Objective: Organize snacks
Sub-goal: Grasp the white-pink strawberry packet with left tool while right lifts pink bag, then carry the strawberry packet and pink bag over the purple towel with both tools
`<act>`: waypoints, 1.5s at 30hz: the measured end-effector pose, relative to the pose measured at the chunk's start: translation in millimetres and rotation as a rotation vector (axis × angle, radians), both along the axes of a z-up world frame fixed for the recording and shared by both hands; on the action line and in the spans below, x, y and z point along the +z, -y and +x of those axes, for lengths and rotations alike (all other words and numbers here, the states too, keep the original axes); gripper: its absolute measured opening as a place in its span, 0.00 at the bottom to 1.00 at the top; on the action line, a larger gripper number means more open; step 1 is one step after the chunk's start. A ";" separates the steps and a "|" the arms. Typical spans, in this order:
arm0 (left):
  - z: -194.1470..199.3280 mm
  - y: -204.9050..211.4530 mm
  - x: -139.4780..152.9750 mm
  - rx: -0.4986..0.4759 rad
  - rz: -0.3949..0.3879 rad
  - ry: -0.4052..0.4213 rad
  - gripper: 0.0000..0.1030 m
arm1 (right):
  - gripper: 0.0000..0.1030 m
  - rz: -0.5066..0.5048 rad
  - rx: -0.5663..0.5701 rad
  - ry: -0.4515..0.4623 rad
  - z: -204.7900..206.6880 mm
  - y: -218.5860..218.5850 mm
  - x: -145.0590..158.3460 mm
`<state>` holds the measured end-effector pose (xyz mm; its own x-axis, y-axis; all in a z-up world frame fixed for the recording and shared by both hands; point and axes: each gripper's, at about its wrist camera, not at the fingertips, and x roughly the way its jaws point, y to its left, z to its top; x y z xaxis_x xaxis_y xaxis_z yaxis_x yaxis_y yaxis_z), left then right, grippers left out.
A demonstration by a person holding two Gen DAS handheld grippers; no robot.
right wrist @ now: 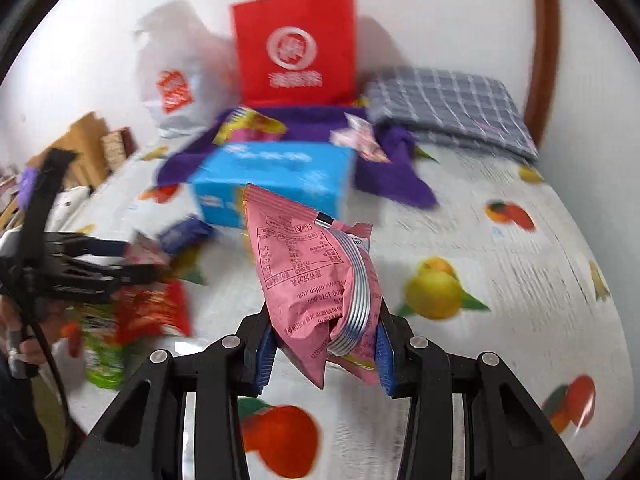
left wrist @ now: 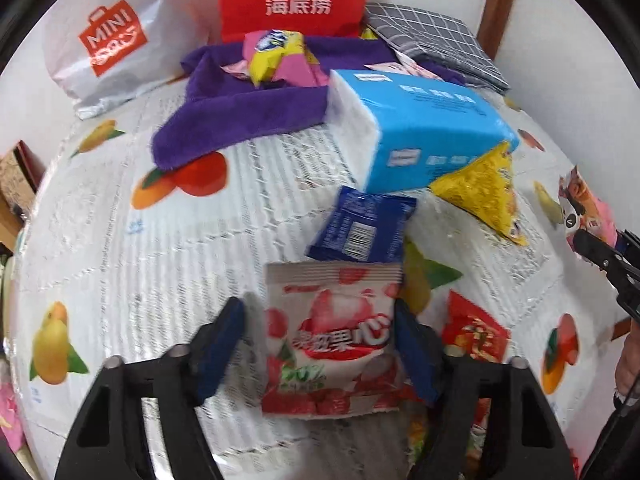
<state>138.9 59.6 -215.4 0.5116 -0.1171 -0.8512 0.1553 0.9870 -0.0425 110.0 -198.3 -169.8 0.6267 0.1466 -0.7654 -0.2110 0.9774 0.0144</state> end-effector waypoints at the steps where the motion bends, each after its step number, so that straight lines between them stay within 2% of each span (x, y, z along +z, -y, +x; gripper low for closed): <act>1: 1.5 -4.4 0.8 0.015 0.008 0.005 0.53 | 0.40 -0.011 -0.022 -0.007 3.7 5.3 -5.6; 6: 8.8 -27.4 -0.2 0.081 0.022 0.035 0.53 | 0.40 -0.015 -0.054 -0.024 16.2 18.6 -23.8; 13: 6.2 -41.5 -4.3 0.143 0.040 0.137 0.56 | 0.41 0.000 -0.069 -0.006 35.6 22.7 -33.8; 17: 6.6 -42.7 -3.6 0.150 0.031 0.138 0.56 | 0.43 0.029 -0.071 -0.052 47.0 25.0 -37.8; 29: 6.8 -41.8 -4.1 0.155 0.027 0.136 0.56 | 0.44 0.070 -0.071 -0.061 49.5 29.0 -39.2; 45: 7.1 -41.9 -4.4 0.154 0.026 0.134 0.57 | 0.46 0.059 -0.066 -0.060 49.4 27.1 -39.4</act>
